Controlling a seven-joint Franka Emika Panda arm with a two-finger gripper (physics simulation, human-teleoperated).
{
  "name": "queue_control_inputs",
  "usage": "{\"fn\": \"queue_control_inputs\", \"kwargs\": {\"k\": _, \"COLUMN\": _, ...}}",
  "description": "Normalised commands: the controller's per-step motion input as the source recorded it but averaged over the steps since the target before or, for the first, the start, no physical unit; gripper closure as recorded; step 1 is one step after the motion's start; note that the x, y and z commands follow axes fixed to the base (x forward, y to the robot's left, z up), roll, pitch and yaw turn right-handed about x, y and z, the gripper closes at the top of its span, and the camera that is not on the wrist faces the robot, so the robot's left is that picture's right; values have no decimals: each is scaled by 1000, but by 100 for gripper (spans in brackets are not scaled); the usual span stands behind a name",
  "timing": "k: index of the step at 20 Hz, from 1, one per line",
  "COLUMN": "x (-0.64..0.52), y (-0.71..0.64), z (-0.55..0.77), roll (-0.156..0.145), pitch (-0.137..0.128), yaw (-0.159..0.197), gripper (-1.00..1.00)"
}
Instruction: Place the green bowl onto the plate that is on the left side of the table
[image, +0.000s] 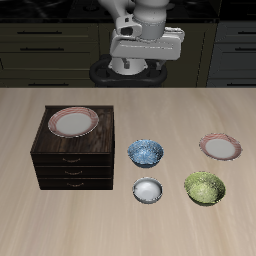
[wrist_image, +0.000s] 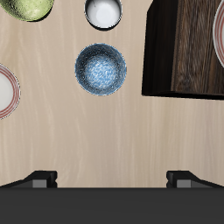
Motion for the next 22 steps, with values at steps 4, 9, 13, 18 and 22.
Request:
{"fn": "queue_control_inputs", "kwargs": {"k": 4, "x": 128, "y": 234, "z": 77, "roll": 7, "pitch": -1, "yaw": 2, "gripper": -100}}
{"fn": "queue_control_inputs", "kwargs": {"k": 9, "x": 198, "y": 301, "z": 140, "roll": 14, "pitch": -16, "yaw": -4, "gripper": -100}}
{"fn": "queue_control_inputs", "kwargs": {"k": 13, "x": 211, "y": 274, "z": 90, "roll": 14, "pitch": -14, "yaw": 6, "gripper": -100}}
{"fn": "queue_control_inputs", "kwargs": {"k": 18, "x": 272, "y": 319, "z": 41, "roll": 22, "pitch": 3, "yaw": 1, "gripper": -100}}
{"fn": "queue_control_inputs", "kwargs": {"k": 22, "x": 203, "y": 178, "z": 36, "roll": 17, "pitch": 0, "yaw": -13, "gripper": -100}}
